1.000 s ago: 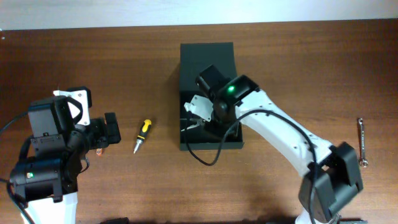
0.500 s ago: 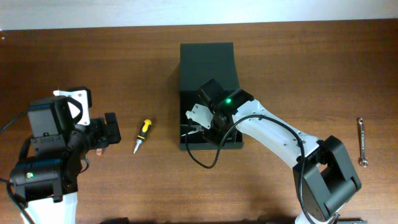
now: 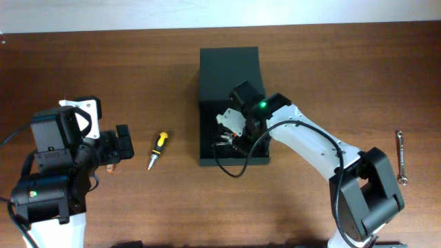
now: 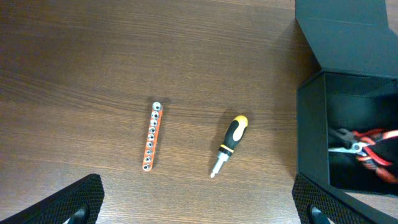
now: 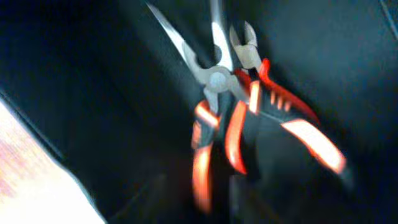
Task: Pack container
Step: 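Carry the pliers with the right gripper and drop into the box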
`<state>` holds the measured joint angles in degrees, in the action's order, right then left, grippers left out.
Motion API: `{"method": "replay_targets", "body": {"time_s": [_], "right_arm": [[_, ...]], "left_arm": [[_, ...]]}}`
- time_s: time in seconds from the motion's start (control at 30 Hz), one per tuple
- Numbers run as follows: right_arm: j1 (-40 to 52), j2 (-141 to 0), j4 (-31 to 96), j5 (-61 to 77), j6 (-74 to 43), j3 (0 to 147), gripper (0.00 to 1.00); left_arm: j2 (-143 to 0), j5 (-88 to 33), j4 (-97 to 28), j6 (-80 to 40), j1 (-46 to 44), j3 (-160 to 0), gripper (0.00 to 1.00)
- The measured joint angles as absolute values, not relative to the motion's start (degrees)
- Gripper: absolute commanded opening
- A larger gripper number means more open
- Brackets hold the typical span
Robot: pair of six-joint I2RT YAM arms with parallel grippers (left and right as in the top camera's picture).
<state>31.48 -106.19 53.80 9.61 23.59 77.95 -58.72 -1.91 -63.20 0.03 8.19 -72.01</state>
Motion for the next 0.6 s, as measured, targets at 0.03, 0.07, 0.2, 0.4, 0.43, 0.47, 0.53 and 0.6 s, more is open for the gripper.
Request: {"method": "replay_targets", "body": {"time_s": [0.03,0.07,0.2,0.4,0.43,0.47,0.53,0.6], "right_arm": [[31.27,-106.19,53.87,9.63,23.62,77.97,0.43],[31.18,-106.19,53.87,9.65,23.46,77.97,0.50],[31.16,-106.19,53.91,9.74,23.53,77.97,0.52],[31.16,-106.19,53.69,9.85,23.53,77.97,0.56],[31.16,-106.19,53.69,9.85,23.53,77.97,0.56],[31.16,-106.19,53.69,9.85,23.53,77.95,0.56],[31.16,-106.19,53.69,9.85,23.53,77.97,0.56],[31.16,-106.19,53.69,9.85,23.53,77.97,0.56]], "left_arm": [[-58.72,-1.91,-63.20,0.03,8.19,-72.01,0.99],[-58.72,-1.93,-63.20,0.03,8.19,-72.01,0.99],[-58.72,-1.91,-63.20,0.03,8.19,-72.01,0.99],[-58.72,-1.91,-63.20,0.03,8.19,-72.01,0.99],[-58.72,-1.91,-63.20,0.03,8.19,-72.01,0.99],[-58.72,-1.91,-63.20,0.03,8.19,-72.01,0.99],[-58.72,-1.93,-63.20,0.03,8.19,-72.01,0.99],[-58.72,-1.93,-63.20,0.03,8.19,-72.01,0.99]]}}
